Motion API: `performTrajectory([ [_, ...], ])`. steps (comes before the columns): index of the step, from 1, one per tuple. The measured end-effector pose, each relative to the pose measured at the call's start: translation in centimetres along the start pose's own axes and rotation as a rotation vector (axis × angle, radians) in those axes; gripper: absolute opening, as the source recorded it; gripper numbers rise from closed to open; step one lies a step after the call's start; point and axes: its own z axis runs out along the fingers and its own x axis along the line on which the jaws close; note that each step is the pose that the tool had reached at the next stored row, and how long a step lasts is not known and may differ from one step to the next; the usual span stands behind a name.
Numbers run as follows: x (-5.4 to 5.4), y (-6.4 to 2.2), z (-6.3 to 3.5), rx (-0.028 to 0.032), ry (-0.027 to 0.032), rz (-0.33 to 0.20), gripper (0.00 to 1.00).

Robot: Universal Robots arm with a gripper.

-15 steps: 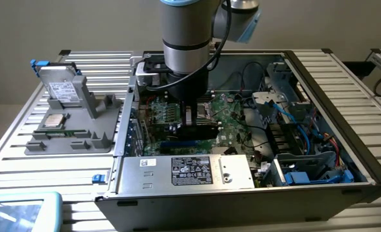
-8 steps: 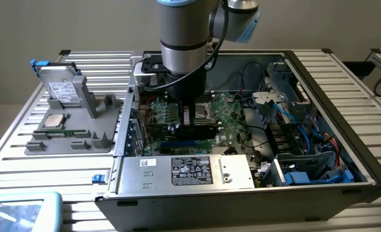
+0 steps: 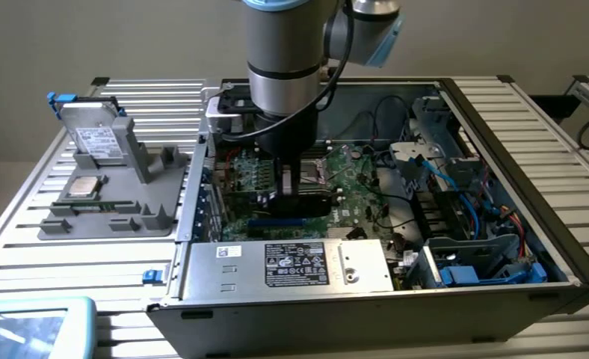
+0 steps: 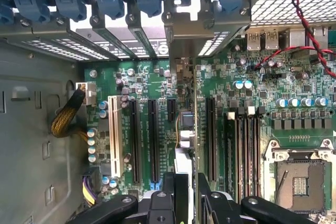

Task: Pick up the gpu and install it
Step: 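Insert the gpu into the slot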

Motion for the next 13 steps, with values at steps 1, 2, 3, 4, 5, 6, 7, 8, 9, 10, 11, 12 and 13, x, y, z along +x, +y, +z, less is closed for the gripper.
performTrajectory([
  [1,-0.01,0.0,0.06,-0.0026,0.0007,0.0,0.27],
  [2,-0.01,0.01,0.11,-0.0042,0.0014,0.0,0.27],
  [3,-0.01,0.01,0.15,-0.0046,0.0025,0.0,0.27],
  [4,-0.01,0.02,0.16,-0.0058,0.0037,0.0,0.27],
  [5,-0.01,0.03,0.17,-0.0072,0.0047,-0.001,0.27],
  [6,-0.01,0.04,0.17,-0.0095,0.0054,-0.001,0.27],
  [7,-0.02,0.04,0.18,-0.0126,0.0058,-0.001,0.27],
  [8,-0.04,0.05,0.19,-0.0159,0.0065,-0.001,0.27],
  [9,-0.06,0.05,0.19,-0.0203,0.0079,-0.001,0.27],
  [10,-0.08,0.04,0.19,-0.0256,0.0091,-0.001,0.27],
  [11,-0.08,0.05,0.18,-0.0285,0.0095,-0.001,0.27],
  [12,-0.08,0.05,0.18,-0.0287,0.0095,-0.001,0.27],
  [13,-0.08,0.05,0.18,-0.0287,0.0095,-0.001,0.27],
])
